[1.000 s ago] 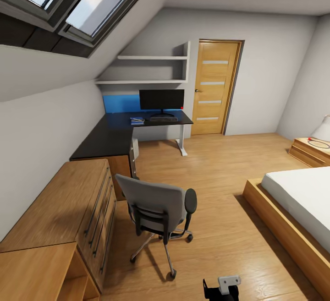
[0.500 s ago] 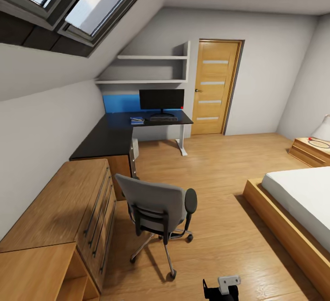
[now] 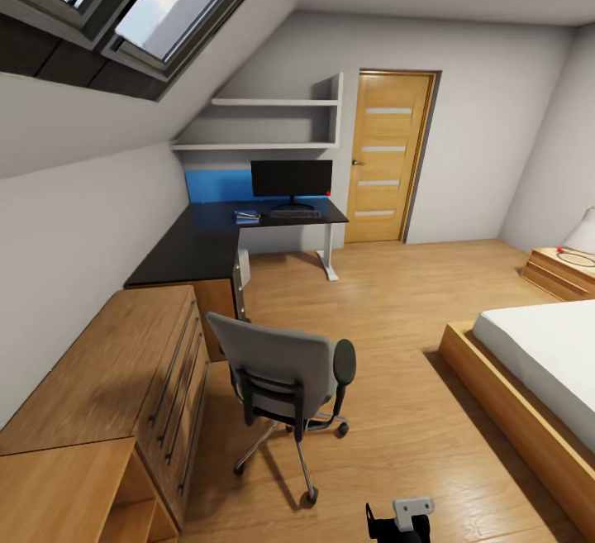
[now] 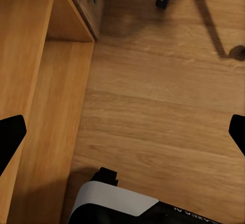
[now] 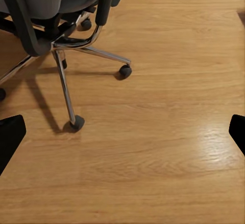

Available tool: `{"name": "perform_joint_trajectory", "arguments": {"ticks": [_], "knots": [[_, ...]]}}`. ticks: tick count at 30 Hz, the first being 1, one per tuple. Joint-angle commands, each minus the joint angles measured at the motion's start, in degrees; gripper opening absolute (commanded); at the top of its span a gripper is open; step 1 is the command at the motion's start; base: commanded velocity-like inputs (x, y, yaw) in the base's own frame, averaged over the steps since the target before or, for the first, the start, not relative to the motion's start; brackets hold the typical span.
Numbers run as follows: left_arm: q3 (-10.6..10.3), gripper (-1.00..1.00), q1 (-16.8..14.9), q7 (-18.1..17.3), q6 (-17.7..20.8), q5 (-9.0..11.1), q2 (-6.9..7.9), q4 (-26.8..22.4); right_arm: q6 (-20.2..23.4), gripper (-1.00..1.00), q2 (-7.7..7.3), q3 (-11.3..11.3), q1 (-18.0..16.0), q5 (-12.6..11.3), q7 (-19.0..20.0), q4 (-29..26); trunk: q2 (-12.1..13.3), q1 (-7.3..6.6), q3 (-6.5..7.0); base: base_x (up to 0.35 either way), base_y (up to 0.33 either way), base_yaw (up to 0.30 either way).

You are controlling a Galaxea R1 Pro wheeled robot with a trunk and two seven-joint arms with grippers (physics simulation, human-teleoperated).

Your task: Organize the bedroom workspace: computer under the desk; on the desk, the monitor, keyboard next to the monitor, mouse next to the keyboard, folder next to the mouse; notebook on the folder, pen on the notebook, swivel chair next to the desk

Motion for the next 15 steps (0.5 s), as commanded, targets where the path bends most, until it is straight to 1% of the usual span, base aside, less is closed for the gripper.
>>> {"name": "perform_joint_trajectory", "arguments": {"ticks": [1,15], "knots": [[-0.5,1.00,-0.1,0.3,-0.3,0.6,0.03,0.0,-0.2,1.00,0.03,0.5,-0.1,-0.6,-0.1,0.1,-0.5,0.25,-0.29,0.000,0.000,0.000],[-0.5,1.00,-0.1,0.3,-0.3,0.6,0.03,0.0,-0.2,1.00,0.02,0.5,-0.1,-0.6,-0.1,0.1,-6.1,3.32,-2.80,0.000,0.000,0.000]]}}
